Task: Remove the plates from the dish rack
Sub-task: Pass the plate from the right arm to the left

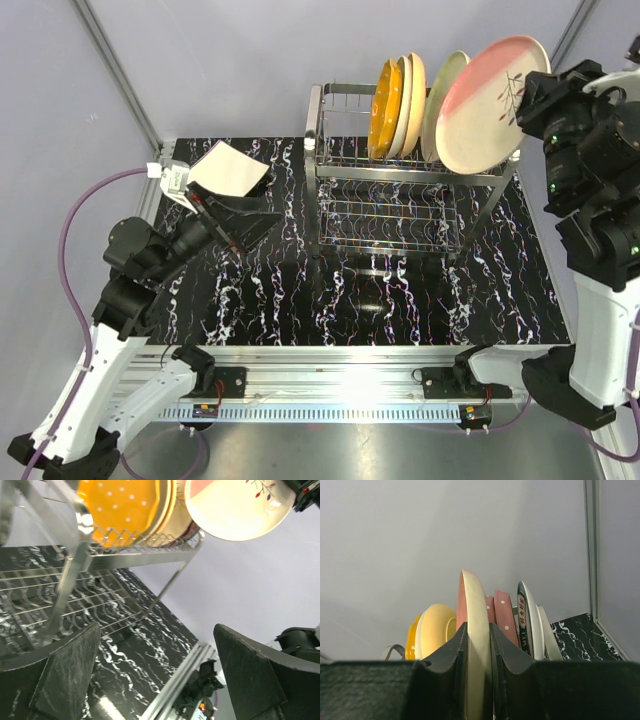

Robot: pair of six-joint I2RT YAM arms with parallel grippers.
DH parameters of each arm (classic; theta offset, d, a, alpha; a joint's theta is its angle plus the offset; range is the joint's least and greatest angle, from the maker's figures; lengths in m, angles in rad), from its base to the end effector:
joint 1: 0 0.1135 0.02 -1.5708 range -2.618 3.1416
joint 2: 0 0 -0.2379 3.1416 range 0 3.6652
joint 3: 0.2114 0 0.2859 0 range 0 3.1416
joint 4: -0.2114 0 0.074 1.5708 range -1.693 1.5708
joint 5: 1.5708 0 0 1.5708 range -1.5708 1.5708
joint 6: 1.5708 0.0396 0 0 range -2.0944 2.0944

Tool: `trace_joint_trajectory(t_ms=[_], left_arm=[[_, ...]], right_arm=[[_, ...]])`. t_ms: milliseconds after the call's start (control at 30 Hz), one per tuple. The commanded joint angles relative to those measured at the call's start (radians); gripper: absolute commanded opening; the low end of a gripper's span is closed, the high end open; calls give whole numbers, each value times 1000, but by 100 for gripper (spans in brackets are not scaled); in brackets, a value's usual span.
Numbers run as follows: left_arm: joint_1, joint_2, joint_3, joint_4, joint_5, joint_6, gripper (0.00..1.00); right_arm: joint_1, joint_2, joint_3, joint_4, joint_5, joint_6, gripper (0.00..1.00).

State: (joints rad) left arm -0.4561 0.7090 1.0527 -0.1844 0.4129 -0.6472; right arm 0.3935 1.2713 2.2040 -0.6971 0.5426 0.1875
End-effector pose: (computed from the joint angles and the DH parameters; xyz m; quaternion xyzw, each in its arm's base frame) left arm 0.1647 -0.0985 0.4366 0.0947 0.6468 -0.5037 0.5648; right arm 0.1677 0.0475 0.6263 0.1480 0.6149 0.0578 0.7724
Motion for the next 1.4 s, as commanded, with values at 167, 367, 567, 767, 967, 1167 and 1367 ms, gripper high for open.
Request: trace_joint_trajectory(t_ms=[167, 367, 567, 767, 967, 1167, 1367], left_arm=[[-171, 115, 10, 203, 4, -66, 98], [-367, 247, 46, 305, -131, -45, 98], [-455, 415, 105, 433, -223, -100, 98], [-467, 518, 151, 514, -290, -158, 99], [-467, 566, 188, 513, -332, -199, 99], [-467, 577, 185, 548, -347, -253, 95], [-467, 549, 170, 602, -335, -302, 76]], right_arm=[[-81, -127, -38, 33, -208, 202, 0], [-114, -190, -138, 18, -329, 266, 0], [-133, -228, -211, 8, -447, 332, 0], [-136, -239, -266, 19, -564, 392, 0], [-140, -243, -288, 28, -642, 434, 0], [-150, -247, -313, 50, -727, 477, 0], [-163, -253, -374, 103, -836, 527, 0]])
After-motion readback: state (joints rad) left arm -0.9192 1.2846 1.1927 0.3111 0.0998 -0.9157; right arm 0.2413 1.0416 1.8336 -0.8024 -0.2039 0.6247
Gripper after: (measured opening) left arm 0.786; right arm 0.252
